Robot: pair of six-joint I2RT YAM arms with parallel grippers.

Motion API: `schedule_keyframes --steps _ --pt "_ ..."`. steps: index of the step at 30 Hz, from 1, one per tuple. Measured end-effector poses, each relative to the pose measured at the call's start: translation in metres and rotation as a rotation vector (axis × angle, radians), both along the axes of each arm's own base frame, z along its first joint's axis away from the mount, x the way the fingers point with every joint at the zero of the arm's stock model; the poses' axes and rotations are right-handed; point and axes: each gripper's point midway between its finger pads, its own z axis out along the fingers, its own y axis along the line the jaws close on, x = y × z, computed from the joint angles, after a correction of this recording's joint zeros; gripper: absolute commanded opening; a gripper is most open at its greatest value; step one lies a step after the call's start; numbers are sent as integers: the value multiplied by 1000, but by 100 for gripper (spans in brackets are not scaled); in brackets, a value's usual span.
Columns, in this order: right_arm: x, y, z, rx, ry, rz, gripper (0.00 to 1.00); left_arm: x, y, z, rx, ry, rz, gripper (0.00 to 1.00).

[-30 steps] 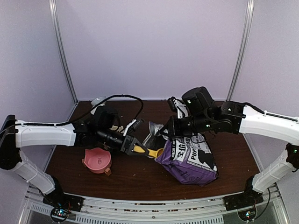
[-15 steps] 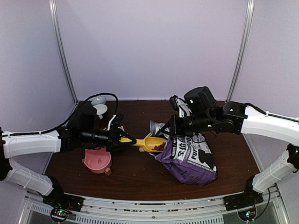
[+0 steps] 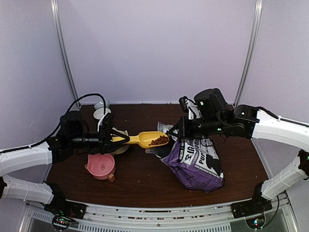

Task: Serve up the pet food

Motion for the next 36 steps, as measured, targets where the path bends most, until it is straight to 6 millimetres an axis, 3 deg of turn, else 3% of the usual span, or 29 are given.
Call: schedule_keyframes --steps 16,25,36 --pt "0 -8 5 23 4 -27 0 -14 16 21 -97 -53 -7 0" --pt "1 -9 5 27 4 -30 0 -24 18 56 -213 -131 -47 0" --pt "1 -9 5 27 4 -33 0 -16 22 57 -207 -118 -12 0"
